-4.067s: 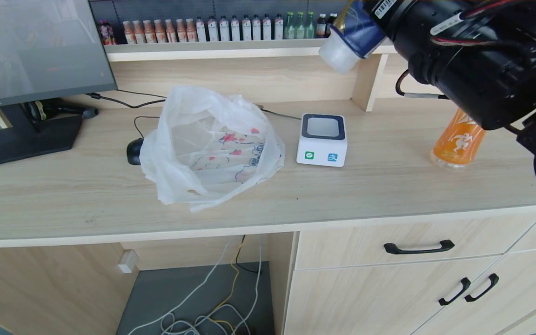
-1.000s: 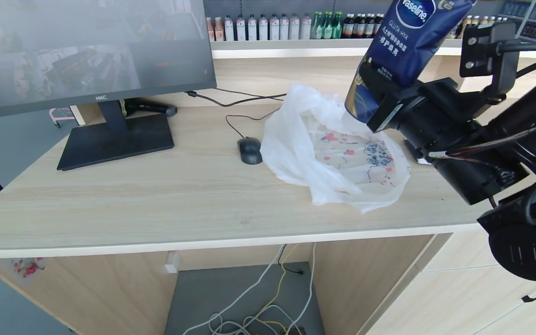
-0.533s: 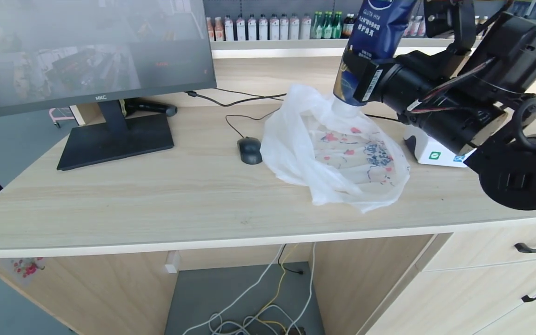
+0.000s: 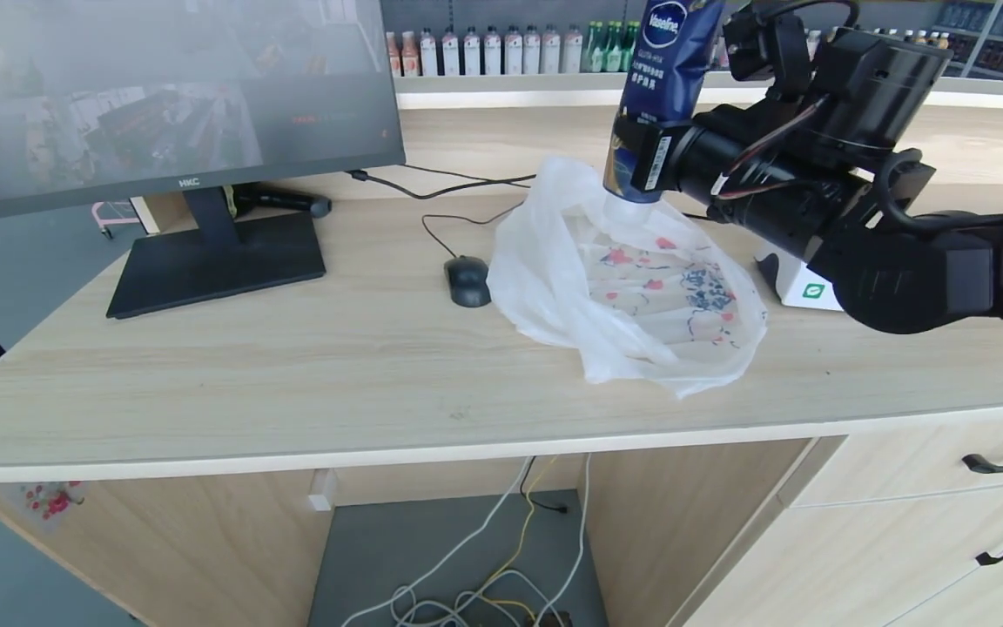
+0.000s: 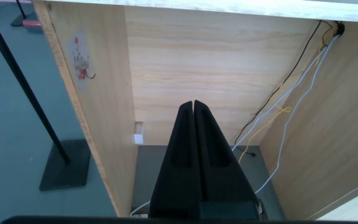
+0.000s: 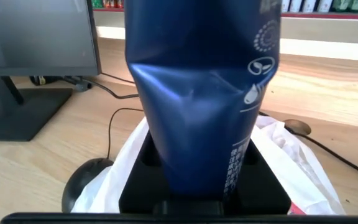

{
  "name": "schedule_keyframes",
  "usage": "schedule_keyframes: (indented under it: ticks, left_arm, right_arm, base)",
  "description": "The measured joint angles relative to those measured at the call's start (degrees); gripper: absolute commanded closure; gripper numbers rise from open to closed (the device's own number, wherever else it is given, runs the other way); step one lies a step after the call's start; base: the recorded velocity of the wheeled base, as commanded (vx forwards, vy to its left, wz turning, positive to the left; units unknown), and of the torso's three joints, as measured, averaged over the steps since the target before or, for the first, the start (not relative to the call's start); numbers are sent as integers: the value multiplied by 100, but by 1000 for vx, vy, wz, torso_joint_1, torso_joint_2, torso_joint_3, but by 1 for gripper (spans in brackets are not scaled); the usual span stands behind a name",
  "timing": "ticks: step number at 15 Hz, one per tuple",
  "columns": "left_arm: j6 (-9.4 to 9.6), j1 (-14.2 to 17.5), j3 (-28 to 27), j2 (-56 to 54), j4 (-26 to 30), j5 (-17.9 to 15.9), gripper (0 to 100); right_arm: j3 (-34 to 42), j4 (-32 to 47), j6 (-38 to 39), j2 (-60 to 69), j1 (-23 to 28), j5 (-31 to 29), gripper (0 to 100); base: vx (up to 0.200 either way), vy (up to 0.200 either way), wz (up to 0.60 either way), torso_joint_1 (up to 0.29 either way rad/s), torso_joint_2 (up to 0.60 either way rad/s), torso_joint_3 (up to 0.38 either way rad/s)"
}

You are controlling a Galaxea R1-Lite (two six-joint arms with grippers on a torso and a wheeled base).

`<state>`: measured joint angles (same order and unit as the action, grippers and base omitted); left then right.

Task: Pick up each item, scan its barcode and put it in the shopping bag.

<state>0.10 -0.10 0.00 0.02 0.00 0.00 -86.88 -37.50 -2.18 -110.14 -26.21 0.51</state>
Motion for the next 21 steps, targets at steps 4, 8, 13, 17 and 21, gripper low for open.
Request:
schedule_keyframes:
  ticks: [4, 8, 13, 17, 21]
  left_arm:
    - [0, 0, 0, 0, 0, 0, 100]
    - [0, 0, 0, 0, 0, 0, 100]
    - [0, 0, 0, 0, 0, 0, 100]
    - [0, 0, 0, 0, 0, 0, 100]
    - [-2, 0, 0, 0, 0, 0, 100]
  right_arm:
    - [-234, 83, 5, -389, 77, 20, 100]
    - [-433, 63, 5, -763, 96, 17, 100]
    - [-672, 48, 9, -1122, 105, 13, 100]
    - [-689, -5, -2, -1307, 100, 2, 100]
    - [-674, -27, -6, -1392, 100, 0, 100]
  base:
    - [0, 0, 0, 0, 0, 0]
    - [0, 0, 0, 0, 0, 0]
    - [0, 0, 0, 0, 0, 0]
    - [0, 0, 0, 0, 0, 0]
    - [0, 0, 0, 0, 0, 0]
